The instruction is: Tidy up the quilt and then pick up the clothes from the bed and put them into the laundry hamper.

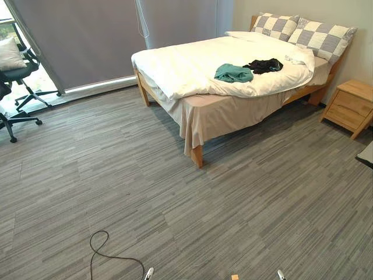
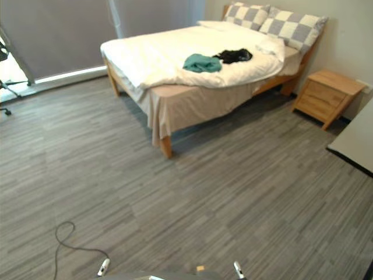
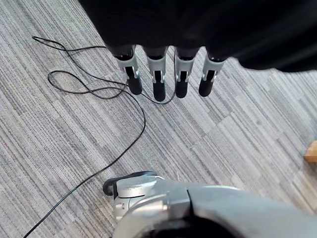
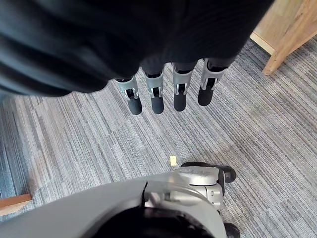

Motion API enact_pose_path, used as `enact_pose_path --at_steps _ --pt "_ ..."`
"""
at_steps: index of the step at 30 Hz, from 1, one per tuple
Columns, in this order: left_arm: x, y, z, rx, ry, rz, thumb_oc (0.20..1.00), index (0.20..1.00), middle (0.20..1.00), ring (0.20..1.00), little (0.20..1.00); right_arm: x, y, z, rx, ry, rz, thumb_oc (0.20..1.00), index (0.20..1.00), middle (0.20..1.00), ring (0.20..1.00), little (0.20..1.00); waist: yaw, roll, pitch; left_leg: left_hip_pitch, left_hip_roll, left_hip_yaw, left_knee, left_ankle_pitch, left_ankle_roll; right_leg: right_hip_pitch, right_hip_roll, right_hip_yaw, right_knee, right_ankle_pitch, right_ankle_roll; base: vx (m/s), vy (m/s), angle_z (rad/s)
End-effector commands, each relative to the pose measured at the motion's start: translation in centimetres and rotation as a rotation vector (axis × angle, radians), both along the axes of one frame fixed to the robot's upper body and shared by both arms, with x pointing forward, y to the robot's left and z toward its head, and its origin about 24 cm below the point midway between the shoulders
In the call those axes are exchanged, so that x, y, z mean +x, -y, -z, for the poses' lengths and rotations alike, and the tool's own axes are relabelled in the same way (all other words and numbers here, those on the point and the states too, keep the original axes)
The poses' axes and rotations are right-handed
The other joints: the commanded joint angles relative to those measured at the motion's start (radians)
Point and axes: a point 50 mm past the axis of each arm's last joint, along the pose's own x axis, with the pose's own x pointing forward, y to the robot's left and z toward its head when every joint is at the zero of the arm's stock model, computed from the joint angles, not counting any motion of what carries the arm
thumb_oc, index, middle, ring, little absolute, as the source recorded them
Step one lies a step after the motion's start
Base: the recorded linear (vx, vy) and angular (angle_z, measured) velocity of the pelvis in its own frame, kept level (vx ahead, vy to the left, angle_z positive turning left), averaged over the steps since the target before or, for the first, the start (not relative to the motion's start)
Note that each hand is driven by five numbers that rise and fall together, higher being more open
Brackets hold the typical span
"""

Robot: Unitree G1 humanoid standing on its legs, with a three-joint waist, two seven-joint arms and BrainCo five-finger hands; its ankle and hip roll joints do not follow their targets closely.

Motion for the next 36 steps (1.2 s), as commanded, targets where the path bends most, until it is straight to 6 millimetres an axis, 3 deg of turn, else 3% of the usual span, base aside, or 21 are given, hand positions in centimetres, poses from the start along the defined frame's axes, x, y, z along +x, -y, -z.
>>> enact_pose_path --at_steps 1,7,11,14,15,18,20,21,23,27,31,32,33,34,36 --pt "5.6 0.0 0.2 0.030 0.052 -0.431 1.000 1.000 1.000 1.000 1.000 8.4 0.7 -1.1 0.163 0.304 0.417 1.000 1.000 1.000 1.000 1.000 -0.065 -0.018 0.119 0.191 0.052 0.076 -0.404 0.136 -0.060 0.217 -0.061 -0.064 -0.465 0.194 0.141 0.07 0.022 -0.12" --pt "4.6 0.5 0.5 0.018 0.016 -0.407 1.000 1.000 1.000 1.000 1.000 6.5 0.7 -0.4 0.139 0.199 0.428 1.000 1.000 1.000 1.000 1.000 -0.056 -0.020 0.125 0.210 0.039 0.055 -0.404 0.129 -0.046 0.236 -0.069 -0.061 -0.450 0.185 0.141 0.12 0.058 -0.18" --pt "4.0 0.5 0.7 0.029 -0.007 -0.369 1.000 1.000 1.000 1.000 1.000 6.4 0.6 -0.3 0.134 0.178 0.440 1.000 1.000 1.000 1.000 1.000 -0.040 -0.020 0.141 0.186 0.030 0.044 -0.356 0.118 -0.026 0.203 -0.111 -0.077 -0.333 0.146 0.151 0.09 0.119 0.01" --pt "4.0 0.1 0.6 0.050 -0.024 -0.343 1.000 1.000 1.000 1.000 1.000 7.9 0.5 -0.7 0.159 0.234 0.448 1.000 1.000 1.000 1.000 1.000 -0.022 -0.018 0.175 0.094 0.025 0.058 -0.229 0.088 0.009 0.132 -0.156 -0.116 -0.147 0.076 0.141 0.05 0.132 0.04" --pt "3.9 -0.2 0.6 0.061 -0.025 -0.331 1.000 1.000 1.000 1.000 1.000 8.4 0.2 -0.8 0.173 0.251 0.455 1.000 1.000 1.000 1.000 1.000 -0.023 -0.007 0.193 0.079 0.022 0.054 -0.199 0.076 0.029 0.067 -0.176 -0.122 0.016 0.079 0.139 0.10 0.144 -0.01" --pt "3.1 -0.6 0.6 0.081 -0.056 -0.289 1.000 1.000 1.000 1.000 1.000 8.7 0.0 -0.9 0.215 0.275 0.519 1.000 1.000 1.000 1.000 1.000 -0.025 0.003 0.221 0.083 0.010 0.068 -0.177 0.046 0.056 -0.032 -0.205 -0.135 0.217 0.113 0.140 0.17 0.102 0.03" --pt "2.7 -0.7 0.7 0.091 -0.069 -0.280 1.000 1.000 1.000 1.000 1.000 8.8 0.0 -0.9 0.222 0.268 0.526 1.000 1.000 1.000 1.000 1.000 -0.021 0.000 0.231 0.086 0.005 0.081 -0.165 0.035 0.053 -0.039 -0.221 -0.155 0.174 0.139 0.147 0.23 -0.059 -0.03" --pt "2.7 -1.0 0.6 0.103 -0.066 -0.269 1.000 1.000 1.000 1.000 1.000 9.1 -0.1 -1.0 0.228 0.263 0.533 1.000 1.000 1.000 1.000 1.000 -0.023 -0.011 0.253 0.091 0.002 0.096 -0.148 0.013 0.043 -0.046 -0.229 -0.175 0.059 0.178 0.163 0.25 -0.142 -0.06" --pt "3.1 -1.3 0.5 0.109 -0.052 -0.262 1.000 1.000 1.000 1.000 1.000 9.4 0.0 -1.1 0.234 0.263 0.544 1.000 1.000 1.000 1.000 1.000 -0.035 -0.020 0.278 0.101 0.000 0.105 -0.140 -0.005 0.034 -0.060 -0.220 -0.177 -0.040 0.207 0.175 0.24 -0.182 -0.36" --pt "2.8 -1.5 0.4 0.110 -0.037 -0.279 1.000 1.000 1.000 1.000 1.000 9.1 0.8 -1.0 0.230 0.238 0.557 1.000 1.000 1.000 1.000 1.000 -0.093 -0.032 0.324 0.168 -0.024 0.110 -0.134 -0.072 0.020 -0.129 -0.204 -0.142 -0.411 0.331 0.229 0.54 -0.198 -0.18" --pt "1.8 -1.5 0.6 0.137 -0.072 -0.264 1.000 1.000 1.000 1.000 1.000 7.2 0.5 -0.5 0.226 0.188 0.543 1.000 1.000 1.000 1.000 1.000 -0.140 -0.021 0.322 0.238 -0.018 0.081 -0.082 -0.157 0.019 -0.161 -0.202 -0.065 -0.404 0.335 0.236 0.77 -0.266 0.12" --pt "1.3 -1.3 0.7 0.140 -0.096 -0.261 1.000 1.000 1.000 1.000 1.000 6.6 0.6 -0.3 0.205 0.148 0.518 1.000 1.000 1.000 1.000 1.000 -0.149 -0.017 0.307 0.269 -0.008 0.092 -0.069 -0.177 0.010 -0.153 -0.199 -0.079 -0.379 0.316 0.227 0.88 -0.280 0.29" --pt "0.3 -0.8 0.9 0.127 -0.136 -0.252 1.000 1.000 1.000 1.000 1.000 5.0 0.9 0.0 0.149 0.080 0.465 1.000 1.000 1.000 1.000 1.000 -0.164 0.002 0.264 0.333 0.024 0.108 -0.033 -0.177 -0.022 -0.150 -0.187 -0.088 -0.315 0.293 0.207 0.89 -0.275 0.39" --pt "-0.1 -0.6 0.9 0.121 -0.142 -0.227 1.000 1.000 1.000 1.000 1.000 4.2 1.2 0.1 0.146 0.074 0.464 1.000 1.000 1.000 1.000 1.000 -0.179 0.015 0.247 0.351 0.066 0.125 0.027 -0.101 -0.053 -0.143 -0.168 -0.086 -0.283 0.278 0.184 0.84 -0.271 0.00" --pt "-0.5 -0.2 1.0 0.109 -0.130 -0.231 1.000 1.000 1.000 1.000 1.000 3.9 1.5 0.0 0.137 0.089 0.437 1.000 1.000 1.000 1.000 1.000 -0.191 0.031 0.217 0.353 0.104 0.141 0.119 0.044 -0.095 -0.110 -0.131 -0.108 -0.278 0.263 0.151 0.60 -0.232 0.00"
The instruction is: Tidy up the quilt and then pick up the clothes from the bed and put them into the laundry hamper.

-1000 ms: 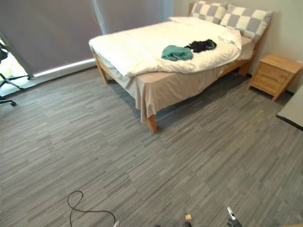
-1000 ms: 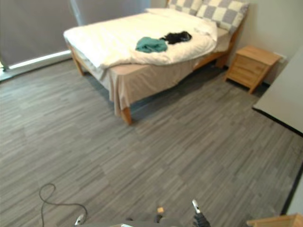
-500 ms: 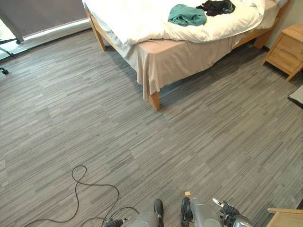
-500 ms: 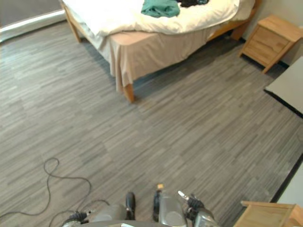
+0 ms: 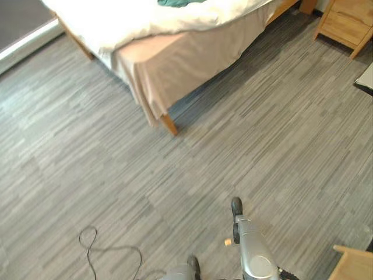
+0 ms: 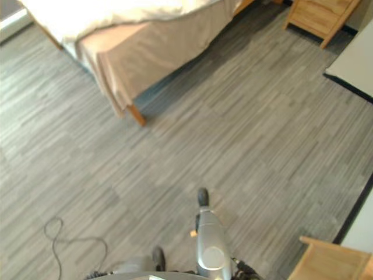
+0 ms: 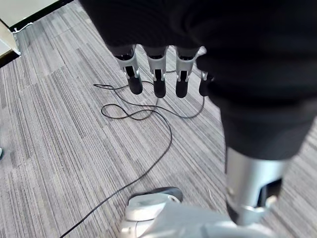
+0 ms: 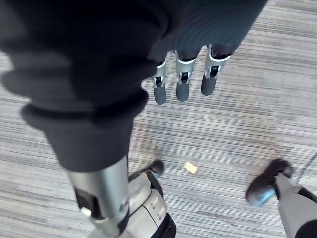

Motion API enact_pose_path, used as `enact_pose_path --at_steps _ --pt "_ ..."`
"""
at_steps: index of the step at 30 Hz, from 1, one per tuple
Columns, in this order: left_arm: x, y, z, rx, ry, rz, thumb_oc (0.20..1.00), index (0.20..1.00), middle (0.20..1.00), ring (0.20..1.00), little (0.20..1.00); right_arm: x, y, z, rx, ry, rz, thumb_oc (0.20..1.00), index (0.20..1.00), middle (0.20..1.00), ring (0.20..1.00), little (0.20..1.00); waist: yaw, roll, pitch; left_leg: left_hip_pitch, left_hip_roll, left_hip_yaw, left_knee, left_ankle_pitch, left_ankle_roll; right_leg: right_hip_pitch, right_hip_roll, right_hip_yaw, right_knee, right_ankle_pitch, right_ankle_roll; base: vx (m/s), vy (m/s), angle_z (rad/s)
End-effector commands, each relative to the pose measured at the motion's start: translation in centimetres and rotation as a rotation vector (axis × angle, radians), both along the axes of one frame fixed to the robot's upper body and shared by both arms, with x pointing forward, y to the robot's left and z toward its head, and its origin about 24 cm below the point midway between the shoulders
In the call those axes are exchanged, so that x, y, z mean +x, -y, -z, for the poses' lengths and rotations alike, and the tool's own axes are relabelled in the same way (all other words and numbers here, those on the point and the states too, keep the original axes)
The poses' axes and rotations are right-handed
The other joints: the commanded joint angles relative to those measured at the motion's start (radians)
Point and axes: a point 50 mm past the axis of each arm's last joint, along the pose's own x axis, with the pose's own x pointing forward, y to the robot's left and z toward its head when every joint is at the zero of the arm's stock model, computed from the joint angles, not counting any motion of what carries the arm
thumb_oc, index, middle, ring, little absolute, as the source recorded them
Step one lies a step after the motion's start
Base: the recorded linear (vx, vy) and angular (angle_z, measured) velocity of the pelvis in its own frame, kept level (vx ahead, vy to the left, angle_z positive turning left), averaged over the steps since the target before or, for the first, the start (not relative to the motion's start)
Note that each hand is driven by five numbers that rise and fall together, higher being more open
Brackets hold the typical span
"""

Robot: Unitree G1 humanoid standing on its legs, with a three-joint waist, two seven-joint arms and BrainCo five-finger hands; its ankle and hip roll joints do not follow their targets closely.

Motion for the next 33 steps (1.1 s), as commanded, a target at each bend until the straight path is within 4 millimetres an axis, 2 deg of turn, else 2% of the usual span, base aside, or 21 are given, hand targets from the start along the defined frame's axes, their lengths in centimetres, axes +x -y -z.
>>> enact_pose_path --at_steps 1,3,5,6,7,8,10,11,12,13,14,18,19,20,22,23,25,27,28,30,33 --pt "-0.7 -0.4 -0.1 0.018 0.001 0.051 1.000 1.000 1.000 1.000 1.000 0.0 0.5 -0.3 -0.047 0.029 -0.155 1.000 1.000 1.000 1.000 1.000 -0.009 -0.025 -0.114 -0.008 -0.040 0.077 0.181 0.218 0.018 0.079 -0.010 0.018 -0.293 0.110 0.089 0.51 -0.241 0.18" --pt "0.4 -0.2 -0.1 0.022 0.028 0.068 1.000 1.000 1.000 1.000 1.000 0.7 1.2 -0.7 -0.072 0.062 -0.150 1.000 1.000 1.000 1.000 1.000 0.014 -0.056 -0.117 -0.169 -0.044 0.062 0.298 0.242 0.027 0.140 -0.008 0.026 -0.305 0.094 0.056 0.39 -0.202 0.10" --pt "1.2 -0.2 -0.2 0.033 0.040 0.077 1.000 1.000 1.000 1.000 1.000 1.9 1.9 -1.2 -0.067 0.138 -0.097 1.000 1.000 1.000 1.000 1.000 0.045 -0.065 -0.096 -0.277 -0.069 0.043 0.264 0.196 0.052 0.188 -0.003 0.022 -0.315 0.073 0.052 0.36 -0.092 0.23" --pt "1.4 -0.5 -0.3 0.040 0.036 0.075 1.000 1.000 1.000 1.000 1.000 3.0 1.8 -1.5 -0.053 0.192 -0.081 1.000 1.000 1.000 1.000 1.000 0.067 -0.078 -0.084 -0.327 -0.096 0.043 0.143 0.203 0.071 0.224 0.001 0.031 -0.327 0.061 0.060 0.26 -0.030 0.14" --pt "1.4 -0.6 -0.3 0.041 0.035 0.073 1.000 1.000 1.000 1.000 1.000 3.1 1.8 -1.5 -0.052 0.197 -0.083 1.000 1.000 1.000 1.000 1.000 0.068 -0.078 -0.081 -0.330 -0.096 0.043 0.136 0.204 0.072 0.229 0.002 0.031 -0.329 0.059 0.061 0.38 -0.017 0.01" --pt "1.2 -1.0 -0.3 0.050 0.020 0.074 1.000 1.000 1.000 1.000 1.000 4.3 1.5 -2.0 -0.031 0.263 -0.087 1.000 1.000 1.000 1.000 1.000 0.105 -0.089 -0.057 -0.423 -0.097 0.054 -0.023 0.267 0.070 0.292 0.017 0.034 -0.350 0.037 0.061 0.31 0.000 -0.07" --pt "0.7 -1.1 -0.3 0.049 0.004 0.074 1.000 1.000 1.000 1.000 1.000 4.8 1.3 -2.1 -0.023 0.288 -0.098 1.000 1.000 1.000 1.000 1.000 0.134 -0.088 -0.050 -0.478 -0.098 0.043 -0.146 0.319 0.061 0.324 0.036 0.042 -0.360 0.021 0.057 0.37 0.034 0.03" --pt "0.4 -1.1 -0.2 0.046 -0.005 0.070 1.000 1.000 1.000 1.000 1.000 4.9 1.2 -2.1 -0.019 0.294 -0.102 1.000 1.000 1.000 1.000 1.000 0.146 -0.086 -0.048 -0.493 -0.098 0.032 -0.195 0.332 0.060 0.334 0.044 0.049 -0.364 0.016 0.055 0.51 0.097 -0.38" --pt "-0.3 -0.9 -0.1 0.039 -0.024 0.054 1.000 1.000 1.000 1.000 1.000 5.2 0.8 -2.1 -0.013 0.308 -0.122 1.000 1.000 1.000 1.000 1.000 0.177 -0.090 -0.037 -0.518 -0.100 -0.010 -0.325 0.356 0.064 0.368 0.061 0.078 -0.373 -0.002 0.050 0.36 0.073 -0.61" --pt "-0.3 -0.9 -0.1 0.039 -0.024 0.054 1.000 1.000 1.000 1.000 1.000 5.2 0.8 -2.1 -0.013 0.309 -0.122 1.000 1.000 1.000 1.000 1.000 0.177 -0.091 -0.036 -0.516 -0.101 -0.009 -0.327 0.357 0.064 0.369 0.060 0.078 -0.373 -0.002 0.050 0.65 0.228 -0.96" --pt "-1.1 -0.3 0.1 0.022 -0.042 0.014 1.000 1.000 1.000 1.000 1.000 6.2 0.3 -2.4 -0.018 0.341 -0.181 1.000 1.000 1.000 1.000 1.000 0.202 -0.087 -0.030 -0.522 -0.071 0.019 -0.381 0.353 0.063 0.399 0.047 0.061 -0.325 -0.063 0.065 0.41 0.200 -0.74" --pt "-2.0 -0.1 0.1 0.030 -0.084 0.027 1.000 1.000 1.000 1.000 1.000 6.2 -0.5 -2.1 -0.016 0.316 -0.199 1.000 1.000 1.000 1.000 1.000 0.221 -0.087 -0.059 -0.492 -0.043 0.056 -0.362 0.332 0.065 0.446 0.012 0.014 -0.256 -0.145 0.088 0.45 0.178 -1.01" --pt "-2.4 -0.7 0.0 0.066 -0.079 0.042 1.000 1.000 1.000 1.000 1.000 5.3 -0.8 -1.7 0.009 0.273 -0.178 1.000 1.000 1.000 1.000 1.000 0.253 -0.098 -0.093 -0.516 -0.043 0.055 -0.286 0.330 0.064 0.522 -0.027 -0.022 -0.185 -0.192 0.108 1.01 0.348 -0.93" --pt "-0.9 -2.0 -0.4 0.112 0.009 0.026 1.000 1.000 1.000 1.000 1.000 4.3 -1.7 -1.3 0.006 0.254 -0.218 1.000 1.000 1.000 1.000 1.000 0.256 -0.106 -0.115 -0.455 -0.095 0.061 -0.254 0.316 0.109 0.466 -0.124 -0.063 0.113 -0.056 0.153 0.84 0.307 -0.44" --pt "-0.5 -2.4 -0.5 0.125 0.036 0.021 1.000 1.000 1.000 1.000 1.000 4.3 -1.8 -1.3 -0.004 0.252 -0.234 1.000 1.000 1.000 1.000 1.000 0.250 -0.100 -0.116 -0.433 -0.106 0.054 -0.261 0.311 0.118 0.421 -0.134 -0.052 0.176 -0.024 0.154 0.42 0.213 0.25" --pt "0.6 -3.2 -0.8 0.143 0.083 0.008 1.000 1.000 1.000 1.000 1.000 4.5 -2.1 -1.3 -0.020 0.254 -0.264 1.000 1.000 1.000 1.000 1.000 0.237 -0.080 -0.108 -0.380 -0.120 0.024 -0.277 0.299 0.133 0.316 -0.148 -0.031 0.243 -0.003 0.137 0.40 0.135 0.36" --pt "1.9 -3.8 -1.2 0.157 0.125 0.023 1.000 1.000 1.000 1.000 1.000 5.1 -2.2 -1.5 -0.027 0.268 -0.273 1.000 1.000 1.000 1.000 1.000 0.233 -0.062 -0.099 -0.336 -0.113 -0.017 -0.296 0.296 0.129 0.257 -0.153 -0.034 0.150 -0.015 0.118 0.34 -0.035 0.57" --pt "3.6 -4.5 -1.6 0.201 0.161 0.067 1.000 1.000 1.000 1.000 1.000 5.8 -2.2 -1.7 -0.017 0.285 -0.268 1.000 1.000 1.000 1.000 1.000 0.213 -0.062 -0.078 -0.272 -0.115 -0.085 -0.325 0.283 0.118 0.233 -0.117 -0.015 -0.089 0.004 0.117 0.43 -0.420 0.91" --pt "5.4 -5.1 -2.2 0.245 0.198 0.123 1.000 1.000 1.000 1.000 1.000 5.7 -2.0 -1.7 0.008 0.283 -0.238 1.000 1.000 1.000 1.000 1.000 0.155 -0.082 -0.064 -0.205 -0.146 -0.174 -0.378 0.244 0.138 0.194 -0.055 0.141 -0.359 0.095 0.149 0.53 -0.598 1.32" --pt "6.3 -5.2 -2.5 0.262 0.224 0.149 1.000 1.000 1.000 1.000 1.000 5.5 -2.0 -1.6 0.018 0.273 -0.229 1.000 1.000 1.000 1.000 1.000 0.129 -0.083 -0.063 -0.179 -0.151 -0.212 -0.390 0.227 0.151 0.156 -0.022 0.216 -0.397 0.124 0.160 0.36 -0.411 2.13" --pt "6.7 -5.2 -2.7 0.271 0.244 0.114 1.000 1.000 1.000 1.000 1.000 5.1 -1.9 -1.4 0.012 0.237 -0.244 1.000 1.000 1.000 1.000 1.000 0.127 -0.091 -0.071 -0.176 -0.145 -0.229 -0.386 0.218 0.143 0.181 -0.013 0.221 -0.402 0.116 0.150 0.21 -0.244 1.63"
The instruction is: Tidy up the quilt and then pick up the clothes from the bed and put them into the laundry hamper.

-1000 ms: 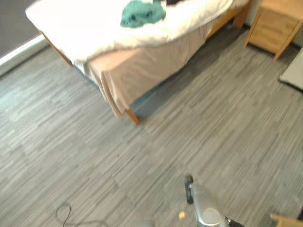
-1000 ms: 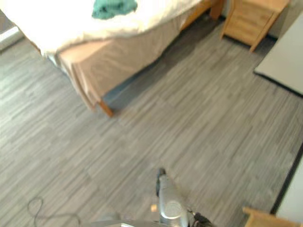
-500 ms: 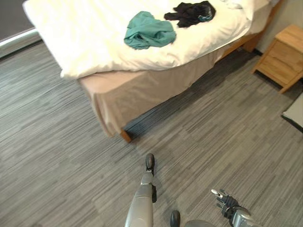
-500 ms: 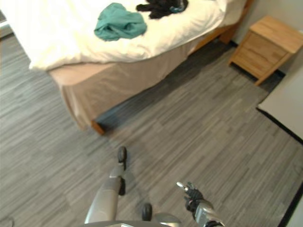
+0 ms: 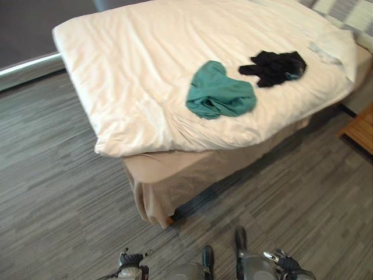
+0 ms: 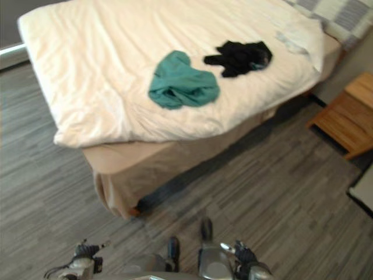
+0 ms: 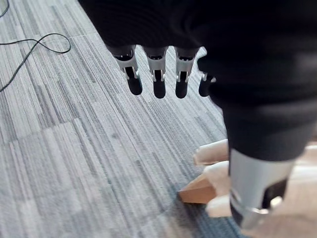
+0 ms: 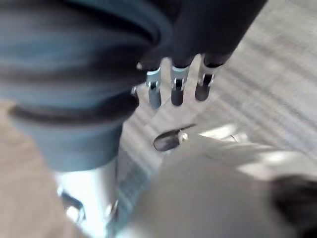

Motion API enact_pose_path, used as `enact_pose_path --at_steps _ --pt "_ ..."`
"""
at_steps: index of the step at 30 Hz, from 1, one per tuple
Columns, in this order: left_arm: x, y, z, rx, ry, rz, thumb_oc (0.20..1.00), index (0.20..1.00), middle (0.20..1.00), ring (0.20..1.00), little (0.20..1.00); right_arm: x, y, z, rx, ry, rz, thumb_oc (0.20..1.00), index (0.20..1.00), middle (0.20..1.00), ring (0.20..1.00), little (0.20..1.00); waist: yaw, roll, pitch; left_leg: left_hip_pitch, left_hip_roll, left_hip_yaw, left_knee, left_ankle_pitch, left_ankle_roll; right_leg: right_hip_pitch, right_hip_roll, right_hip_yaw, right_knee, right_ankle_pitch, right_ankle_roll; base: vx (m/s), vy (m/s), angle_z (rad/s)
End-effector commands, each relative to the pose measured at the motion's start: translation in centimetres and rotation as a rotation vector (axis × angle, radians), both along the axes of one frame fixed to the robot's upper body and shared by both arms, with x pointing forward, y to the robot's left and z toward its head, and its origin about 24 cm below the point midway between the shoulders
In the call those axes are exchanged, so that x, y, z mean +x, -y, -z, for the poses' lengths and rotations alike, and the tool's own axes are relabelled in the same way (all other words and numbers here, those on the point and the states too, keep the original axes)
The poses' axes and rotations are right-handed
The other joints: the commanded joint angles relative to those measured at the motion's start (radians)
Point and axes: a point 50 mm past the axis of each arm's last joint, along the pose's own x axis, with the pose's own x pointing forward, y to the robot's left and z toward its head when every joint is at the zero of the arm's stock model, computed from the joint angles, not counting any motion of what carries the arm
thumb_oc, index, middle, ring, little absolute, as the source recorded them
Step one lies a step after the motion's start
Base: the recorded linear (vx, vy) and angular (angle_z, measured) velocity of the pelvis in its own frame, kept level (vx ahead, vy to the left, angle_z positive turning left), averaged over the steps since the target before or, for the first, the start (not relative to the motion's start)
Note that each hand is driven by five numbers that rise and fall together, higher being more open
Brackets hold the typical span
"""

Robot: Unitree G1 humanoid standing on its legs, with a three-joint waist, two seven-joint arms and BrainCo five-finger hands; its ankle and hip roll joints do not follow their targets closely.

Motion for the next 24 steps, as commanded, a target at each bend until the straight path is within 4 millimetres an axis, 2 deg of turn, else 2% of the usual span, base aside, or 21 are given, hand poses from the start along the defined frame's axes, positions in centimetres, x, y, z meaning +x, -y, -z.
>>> enact_pose_path --at_steps 1,3,4,5,7,8,11,13,14,16,17,18,19,20,21,22,23,24 --pt "-1.9 0.1 0.4 0.004 0.009 -0.137 1.000 1.000 1.000 1.000 1.000 2.0 -0.4 -0.3 -0.003 0.014 -0.022 1.000 1.000 1.000 1.000 1.000 0.031 -0.023 0.026 -0.078 0.110 -0.124 -0.027 0.029 -0.093 0.081 -0.020 -0.019 0.039 0.051 0.022 0.22 -0.260 0.93" --pt "-2.0 0.2 0.5 -0.013 0.025 -0.213 1.000 1.000 1.000 1.000 1.000 1.6 -0.3 -0.2 -0.027 0.000 -0.023 1.000 1.000 1.000 1.000 1.000 0.028 -0.026 0.022 -0.079 0.127 -0.106 -0.006 0.024 -0.103 0.090 -0.022 -0.034 0.061 0.040 0.016 0.20 -0.180 0.86" --pt "-2.4 0.2 0.6 -0.025 0.030 -0.308 1.000 1.000 1.000 1.000 1.000 1.3 0.0 -0.1 -0.047 -0.010 0.009 1.000 1.000 1.000 1.000 1.000 0.021 -0.030 0.020 -0.079 0.147 -0.076 0.025 0.018 -0.117 0.102 -0.025 -0.051 0.073 0.028 0.012 0.24 -0.254 0.77" --pt "-2.8 0.8 0.8 -0.009 0.005 -0.346 1.000 1.000 1.000 1.000 1.000 0.7 0.8 -0.1 -0.035 -0.008 0.124 1.000 1.000 1.000 1.000 1.000 0.005 -0.035 0.019 -0.093 0.199 0.015 0.066 0.026 -0.144 0.121 -0.034 -0.091 0.072 0.019 0.010 0.21 -0.278 0.66" --pt "-3.1 1.3 1.0 0.017 -0.023 -0.339 1.000 1.000 1.000 1.000 1.000 0.4 1.7 -0.2 -0.029 -0.001 0.187 1.000 1.000 1.000 1.000 1.000 -0.012 -0.034 0.021 -0.100 0.245 0.104 0.072 0.049 -0.168 0.145 -0.038 -0.132 0.063 0.009 0.005 0.11 -0.167 0.89" --pt "-3.0 1.5 0.9 0.048 0.005 -0.324 1.000 1.000 1.000 1.000 1.000 0.2 2.7 -0.4 -0.042 0.006 0.198 1.000 1.000 1.000 1.000 1.000 -0.025 -0.025 0.020 -0.082 0.287 0.151 0.039 0.079 -0.190 0.160 -0.038 -0.160 0.055 0.002 0.000 0.09 -0.045 1.19" --pt "-2.4 1.1 0.3 0.111 0.099 -0.327 1.000 1.000 1.000 1.000 1.000 0.2 3.1 -0.5 -0.052 0.006 0.181 1.000 1.000 1.000 1.000 1.000 -0.032 -0.013 0.012 -0.055 0.289 0.151 -0.006 0.093 -0.200 0.170 -0.037 -0.163 0.041 -0.001 0.001 0.10 0.047 0.21" --pt "-1.1 0.4 -0.7 0.189 0.193 -0.288 1.000 1.000 1.000 1.000 1.000 0.3 3.4 -0.6 -0.052 0.006 0.168 1.000 1.000 1.000 1.000 1.000 -0.038 0.001 0.004 -0.045 0.292 0.149 -0.030 0.104 -0.205 0.169 -0.038 -0.160 0.035 -0.001 0.002 0.07 0.091 -0.47" --pt "1.5 -0.5 -2.6 0.280 0.322 -0.232 1.000 1.000 1.000 1.000 1.000 0.6 3.6 -0.8 -0.049 0.005 0.152 1.000 1.000 1.000 1.000 1.000 -0.047 0.020 0.000 -0.037 0.288 0.147 -0.048 0.106 -0.207 0.164 -0.038 -0.147 0.028 -0.001 0.001 0.07 0.156 -0.26" --pt "4.8 -1.3 -5.3 0.372 0.477 -0.152 1.000 1.000 1.000 1.000 1.000 0.9 3.5 -0.9 -0.059 -0.002 0.118 1.000 1.000 1.000 1.000 1.000 -0.053 0.042 -0.002 -0.036 0.284 0.155 -0.055 0.103 -0.210 0.155 -0.045 -0.139 0.024 -0.002 0.002 0.03 0.168 -0.20" --pt "6.4 -1.7 -6.8 0.403 0.536 -0.115 1.000 1.000 1.000 1.000 1.000 0.9 3.5 -0.8 -0.064 -0.006 0.106 1.000 1.000 1.000 1.000 1.000 -0.054 0.052 -0.002 -0.039 0.282 0.161 -0.055 0.102 -0.210 0.148 -0.050 -0.138 0.024 -0.001 0.003 -0.01 0.108 -0.09" --pt "6.6 -1.7 -7.0 0.404 0.546 -0.114 1.000 1.000 1.000 1.000 1.000 0.9 3.4 -0.8 -0.065 -0.007 0.104 1.000 1.000 1.000 1.000 1.000 -0.055 0.054 -0.003 -0.039 0.282 0.163 -0.054 0.102 -0.210 0.147 -0.051 -0.138 0.024 -0.001 0.003 -0.02 0.089 0.07" --pt "8.3 -2.1 -9.0 0.441 0.629 -0.064 1.000 1.000 1.000 1.000 1.000 0.8 3.3 -0.8 -0.070 -0.012 0.096 1.000 1.000 1.000 1.000 1.000 -0.056 0.066 -0.002 -0.043 0.281 0.169 -0.054 0.101 -0.211 0.138 -0.055 -0.137 0.024 -0.001 0.004 -0.02 0.091 0.05" --pt "10.7 -2.9 -12.7 0.502 0.747 0.013 1.000 1.000 1.000 1.000 1.000 0.5 3.2 -0.7 -0.073 -0.023 0.096 1.000 1.000 1.000 1.000 1.000 -0.055 0.081 0.001 -0.050 0.280 0.176 -0.052 0.097 -0.213 0.131 -0.062 -0.136 0.022 -0.001 0.005 -0.02 0.090 -0.01" --pt "11.0 -3.1 -13.2 0.509 0.764 0.023 1.000 1.000 1.000 1.000 1.000 0.5 3.2 -0.7 -0.073 -0.026 0.097 1.000 1.000 1.000 1.000 1.000 -0.055 0.083 0.001 -0.050 0.279 0.177 -0.052 0.096 -0.213 0.130 -0.064 -0.135 0.021 -0.001 0.006 -0.01 0.068 -0.11" --pt "12.8 -3.6 -17.1 0.577 0.875 0.110 1.000 1.000 1.000 1.000 1.000 -0.1 3.1 -0.4 -0.075 -0.047 0.101 1.000 1.000 1.000 1.000 1.000 -0.054 0.092 0.002 -0.055 0.277 0.181 -0.050 0.094 -0.214 0.128 -0.070 -0.134 0.017 0.000 0.008 0.02 0.029 -0.14" --pt "13.6 -3.6 -19.1 0.610 0.934 0.156 1.000 1.000 1.000 1.000 1.000 -0.5 3.0 -0.3 -0.078 -0.061 0.100 1.000 1.000 1.000 1.000 1.000 -0.054 0.096 0.001 -0.057 0.275 0.182 -0.049 0.092 -0.214 0.128 -0.073 -0.133 0.015 0.001 0.010 0.03 0.024 -0.13" --pt "13.8 -3.6 -19.8 0.622 0.954 0.175 1.000 1.000 1.000 1.000 1.000 -0.7 2.9 -0.2 -0.078 -0.067 0.100 1.000 1.000 1.000 1.000 1.000 -0.055 0.097 0.001 -0.057 0.274 0.183 -0.049 0.091 -0.214 0.129 -0.074 -0.132 0.014 0.001 0.010 0.06 -0.003 -0.05"
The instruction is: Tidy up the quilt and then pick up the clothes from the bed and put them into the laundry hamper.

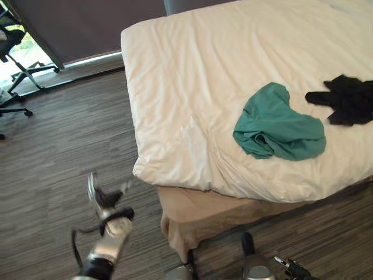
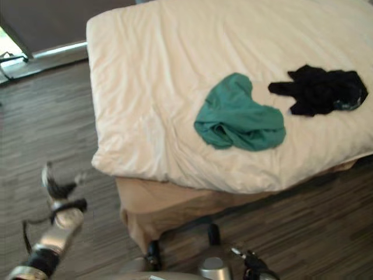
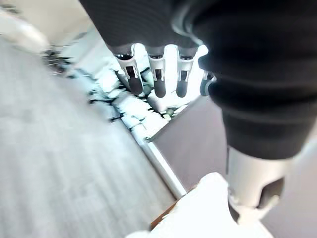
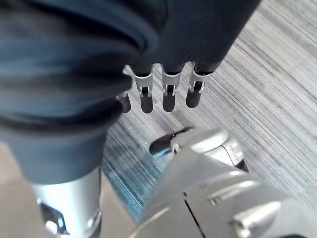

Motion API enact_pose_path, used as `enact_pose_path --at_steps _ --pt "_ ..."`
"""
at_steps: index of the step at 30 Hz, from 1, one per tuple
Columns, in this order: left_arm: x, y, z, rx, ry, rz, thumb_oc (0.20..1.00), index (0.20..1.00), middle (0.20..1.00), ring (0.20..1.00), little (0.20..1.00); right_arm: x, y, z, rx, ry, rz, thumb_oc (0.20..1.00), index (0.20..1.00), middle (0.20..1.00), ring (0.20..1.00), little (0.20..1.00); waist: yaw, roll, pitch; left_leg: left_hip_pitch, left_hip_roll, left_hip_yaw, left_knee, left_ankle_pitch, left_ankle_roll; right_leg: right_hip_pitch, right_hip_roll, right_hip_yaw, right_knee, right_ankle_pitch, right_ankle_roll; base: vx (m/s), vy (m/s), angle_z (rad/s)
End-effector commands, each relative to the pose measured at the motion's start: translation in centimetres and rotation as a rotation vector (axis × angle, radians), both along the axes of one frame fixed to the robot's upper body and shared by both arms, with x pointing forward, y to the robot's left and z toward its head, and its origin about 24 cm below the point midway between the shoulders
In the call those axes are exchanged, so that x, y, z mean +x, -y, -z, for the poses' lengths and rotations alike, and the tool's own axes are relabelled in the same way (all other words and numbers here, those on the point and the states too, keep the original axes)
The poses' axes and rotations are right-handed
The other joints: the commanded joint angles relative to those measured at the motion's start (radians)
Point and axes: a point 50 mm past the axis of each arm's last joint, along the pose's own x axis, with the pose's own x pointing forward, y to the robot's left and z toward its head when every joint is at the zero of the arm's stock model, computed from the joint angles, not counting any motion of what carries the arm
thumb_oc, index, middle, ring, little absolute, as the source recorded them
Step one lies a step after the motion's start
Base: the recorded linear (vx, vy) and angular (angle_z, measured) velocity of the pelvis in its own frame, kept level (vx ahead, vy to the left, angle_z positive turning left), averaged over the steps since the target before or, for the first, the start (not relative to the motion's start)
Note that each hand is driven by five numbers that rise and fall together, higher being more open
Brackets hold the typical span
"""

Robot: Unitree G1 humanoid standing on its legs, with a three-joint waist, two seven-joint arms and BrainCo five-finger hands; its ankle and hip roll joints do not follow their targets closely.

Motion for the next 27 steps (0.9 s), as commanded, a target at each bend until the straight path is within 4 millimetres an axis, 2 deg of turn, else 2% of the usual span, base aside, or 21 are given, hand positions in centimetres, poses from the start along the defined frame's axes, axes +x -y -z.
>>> enact_pose_path --at_steps 1,2,4,6,7,10,13,14,16,17,18,19,23,26,27 --pt "1.9 -0.1 -3.7 0.134 0.074 0.060 1.000 1.000 1.000 1.000 1.000 0.0 -0.8 0.3 -0.011 -0.017 -0.036 1.000 1.000 1.000 1.000 1.000 0.002 -0.023 -0.018 0.027 0.070 0.001 0.059 -0.067 -0.016 -0.064 0.007 -0.014 0.074 -0.078 0.000 0.11 -0.023 -0.03" --pt "2.9 0.3 -6.2 0.192 0.119 0.121 1.000 1.000 1.000 1.000 1.000 -0.8 -0.8 0.5 -0.015 -0.038 -0.044 1.000 1.000 1.000 1.000 1.000 -0.007 -0.022 -0.022 0.029 0.068 0.006 0.061 -0.070 -0.014 -0.060 0.003 -0.006 0.066 -0.073 0.004 0.12 -0.033 -0.03" --pt "3.5 0.8 -7.5 0.233 0.132 0.160 1.000 1.000 1.000 1.000 1.000 -1.3 -0.8 0.6 -0.019 -0.048 -0.055 1.000 1.000 1.000 1.000 1.000 -0.017 -0.021 -0.023 0.029 0.067 0.014 0.064 -0.072 -0.015 -0.062 -0.001 0.000 0.063 -0.069 0.008 0.08 -0.029 -0.13" --pt "5.4 1.6 -9.4 0.218 0.154 0.262 1.000 1.000 1.000 1.000 1.000 -1.6 -0.5 0.5 -0.031 -0.052 -0.091 1.000 1.000 1.000 1.000 1.000 -0.051 -0.021 -0.013 0.025 0.068 0.042 0.072 -0.078 -0.016 -0.078 -0.007 0.023 0.062 -0.061 0.018 0.03 -0.045 -0.20" --pt "6.4 2.0 -9.8 0.180 0.128 0.291 1.000 1.000 1.000 1.000 1.000 -1.3 -0.3 0.4 -0.038 -0.047 -0.111 1.000 1.000 1.000 1.000 1.000 -0.069 -0.021 -0.005 0.019 0.069 0.056 0.073 -0.077 -0.017 -0.091 -0.009 0.033 0.064 -0.059 0.020 -0.04 -0.030 -0.21" --pt "8.0 3.0 -8.3 0.113 0.022 0.311 1.000 1.000 1.000 1.000 1.000 -0.2 0.5 -0.1 -0.067 -0.022 -0.147 1.000 1.000 1.000 1.000 1.000 -0.103 -0.010 0.020 0.005 0.068 0.083 0.073 -0.073 -0.022 -0.121 -0.010 0.060 0.069 -0.056 0.022 -0.05 0.042 -0.49" --pt "9.0 4.6 -5.5 0.199 -0.068 0.389 1.000 1.000 1.000 1.000 1.000 1.8 1.4 -0.9 -0.101 0.034 -0.177 1.000 1.000 1.000 1.000 1.000 -0.148 -0.001 0.057 -0.010 0.061 0.114 0.081 -0.074 -0.024 -0.154 -0.019 0.087 0.083 -0.055 0.027 -0.05 0.095 -0.48" --pt "9.0 4.9 -5.2 0.216 -0.078 0.404 1.000 1.000 1.000 1.000 1.000 2.1 1.6 -1.1 -0.106 0.044 -0.177 1.000 1.000 1.000 1.000 1.000 -0.152 0.001 0.059 -0.017 0.062 0.121 0.084 -0.072 -0.025 -0.165 -0.019 0.094 0.085 -0.052 0.026 -0.04 0.092 -0.32" --pt "9.1 5.5 -3.2 0.225 -0.200 0.438 1.000 1.000 1.000 1.000 1.000 3.3 2.4 -1.7 -0.131 0.069 -0.186 1.000 1.000 1.000 1.000 1.000 -0.173 0.007 0.082 -0.025 0.059 0.134 0.095 -0.078 -0.025 -0.173 -0.021 0.107 0.091 -0.057 0.026 -0.03 0.138 -0.28" --pt "8.7 5.8 -0.6 0.148 -0.356 0.452 1.000 1.000 1.000 1.000 1.000 3.9 2.8 -2.1 -0.151 0.077 -0.192 1.000 1.000 1.000 1.000 1.000 -0.185 0.018 0.095 -0.027 0.052 0.143 0.099 -0.081 -0.025 -0.177 -0.022 0.115 0.089 -0.059 0.026 0.00 0.158 -0.12" --pt "8.2 6.4 1.0 0.150 -0.427 0.488 0.200 0.200 0.200 0.200 0.200 4.4 2.9 -2.2 -0.160 0.081 -0.200 1.000 1.000 1.000 1.000 1.000 -0.191 0.022 0.101 -0.026 0.048 0.145 0.099 -0.082 -0.024 -0.179 -0.023 0.117 0.090 -0.058 0.027 0.02 0.222 -0.12" --pt "7.2 7.6 3.3 0.183 -0.509 0.540 0.200 0.200 0.200 0.200 0.200 4.8 3.2 -2.5 -0.180 0.084 -0.220 1.000 1.000 1.000 1.000 1.000 -0.202 0.030 0.107 -0.028 0.043 0.152 0.103 -0.083 -0.024 -0.182 -0.026 0.122 0.093 -0.060 0.027 0.02 0.174 -0.16" --pt "6.6 8.1 3.5 0.177 -0.445 0.544 0.200 0.200 0.200 0.200 0.200 4.9 3.5 -2.7 -0.201 0.078 -0.252 1.000 1.000 1.000 1.000 1.000 -0.207 0.038 0.108 -0.025 0.039 0.161 0.108 -0.085 -0.024 -0.174 -0.028 0.125 0.093 -0.068 0.025 0.03 0.117 -0.08" --pt "7.0 8.4 1.3 0.180 -0.276 0.567 0.200 0.200 0.200 0.200 0.200 4.5 3.6 -2.6 -0.229 0.057 -0.278 1.000 1.000 1.000 1.000 1.000 -0.194 0.041 0.102 -0.021 0.036 0.162 0.109 -0.089 -0.023 -0.159 -0.032 0.115 0.085 -0.072 0.022 -0.01 0.088 0.01" --pt "7.3 8.7 -0.8 0.189 -0.159 0.596 0.200 0.200 0.200 0.200 0.200 4.0 3.5 -2.3 -0.236 0.041 -0.281 1.000 1.000 1.000 1.000 1.000 -0.177 0.039 0.097 -0.020 0.035 0.155 0.109 -0.091 -0.023 -0.147 -0.034 0.102 0.078 -0.073 0.020 -0.05 0.048 0.05"
